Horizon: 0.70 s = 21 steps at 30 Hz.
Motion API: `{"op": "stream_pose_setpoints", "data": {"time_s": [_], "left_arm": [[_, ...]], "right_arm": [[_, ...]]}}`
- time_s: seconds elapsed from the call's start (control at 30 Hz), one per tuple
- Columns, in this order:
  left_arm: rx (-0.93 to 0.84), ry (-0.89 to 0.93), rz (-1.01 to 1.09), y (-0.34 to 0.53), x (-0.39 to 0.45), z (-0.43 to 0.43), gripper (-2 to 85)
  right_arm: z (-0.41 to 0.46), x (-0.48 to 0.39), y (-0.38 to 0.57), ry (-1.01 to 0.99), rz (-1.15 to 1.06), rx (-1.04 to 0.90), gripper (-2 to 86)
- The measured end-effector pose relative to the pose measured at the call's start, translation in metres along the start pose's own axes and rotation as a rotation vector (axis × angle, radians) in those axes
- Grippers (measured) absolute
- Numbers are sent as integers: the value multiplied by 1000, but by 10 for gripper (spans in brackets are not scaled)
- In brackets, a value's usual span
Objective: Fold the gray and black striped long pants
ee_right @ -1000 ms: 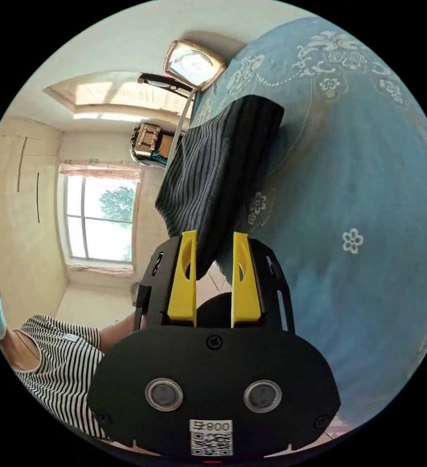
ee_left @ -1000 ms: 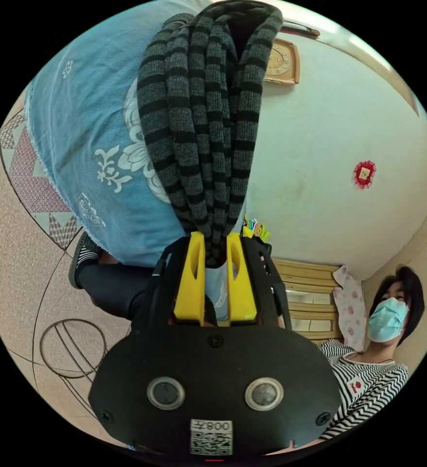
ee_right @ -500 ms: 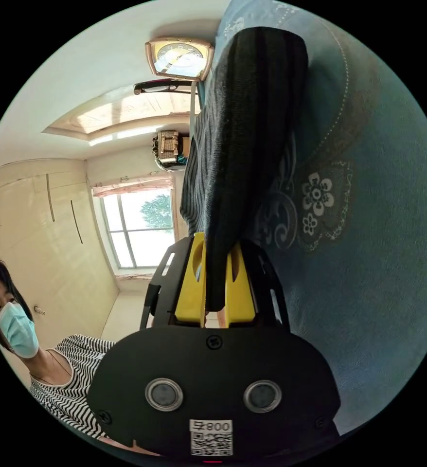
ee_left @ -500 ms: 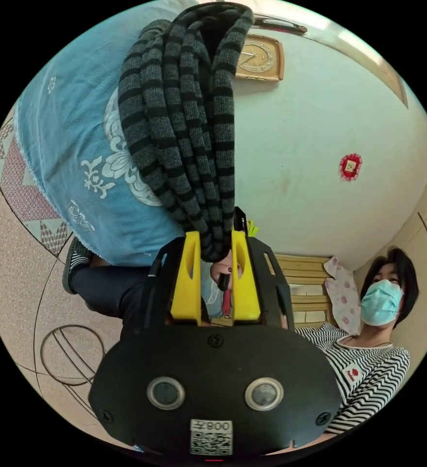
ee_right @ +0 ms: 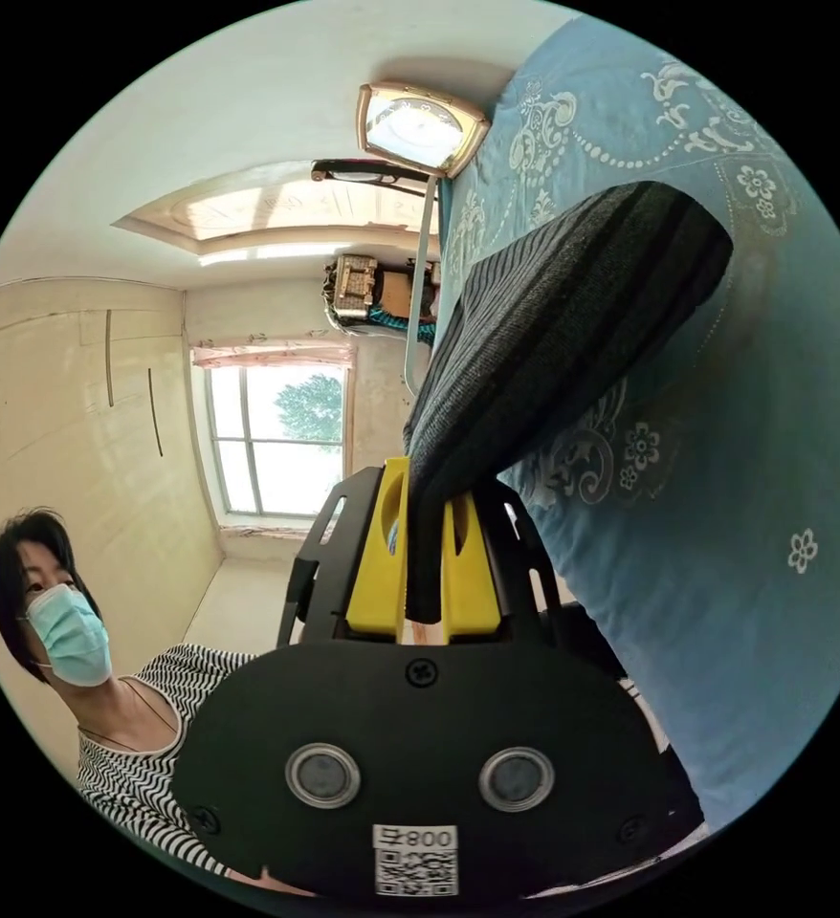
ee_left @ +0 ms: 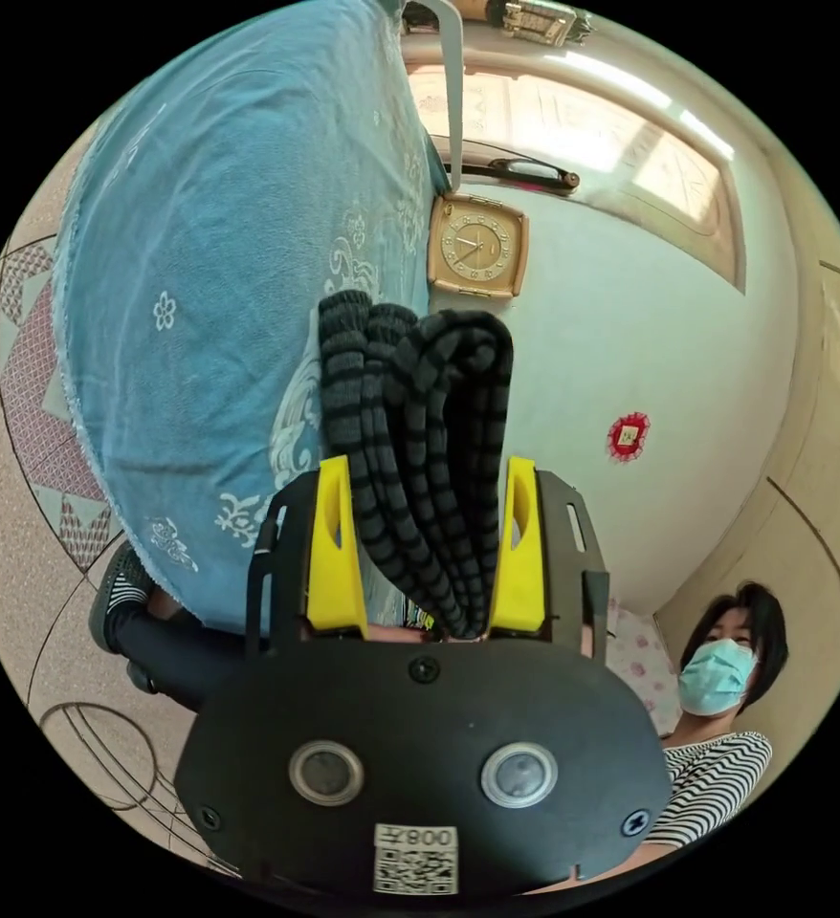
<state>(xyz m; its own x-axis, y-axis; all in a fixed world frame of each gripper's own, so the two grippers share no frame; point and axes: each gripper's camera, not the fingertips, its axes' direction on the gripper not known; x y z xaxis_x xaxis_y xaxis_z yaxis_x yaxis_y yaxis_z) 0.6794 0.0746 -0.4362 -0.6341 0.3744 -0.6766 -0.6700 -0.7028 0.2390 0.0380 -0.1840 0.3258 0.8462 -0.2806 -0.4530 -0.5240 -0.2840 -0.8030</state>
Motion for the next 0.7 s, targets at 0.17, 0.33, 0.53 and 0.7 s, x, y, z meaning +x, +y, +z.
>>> {"op": "stream_pose_setpoints", "data": {"time_s": [0.17, 0.33, 0.53, 0.7], "left_arm": [[-29, -30, -40, -14, -26, 13, 223], [-32, 37, 14, -22, -25, 33, 245], [-6, 98, 22, -23, -43, 39, 260], [-78, -5, 24, -22, -58, 65, 249]], "right_arm": [[-39, 17, 24, -1, 60, 43, 34], [-46, 27, 39, 2, 89, 37, 37], [-51, 32, 52, -9, 109, 40, 40], [-53, 38, 70, -26, 134, 44, 43]]}}
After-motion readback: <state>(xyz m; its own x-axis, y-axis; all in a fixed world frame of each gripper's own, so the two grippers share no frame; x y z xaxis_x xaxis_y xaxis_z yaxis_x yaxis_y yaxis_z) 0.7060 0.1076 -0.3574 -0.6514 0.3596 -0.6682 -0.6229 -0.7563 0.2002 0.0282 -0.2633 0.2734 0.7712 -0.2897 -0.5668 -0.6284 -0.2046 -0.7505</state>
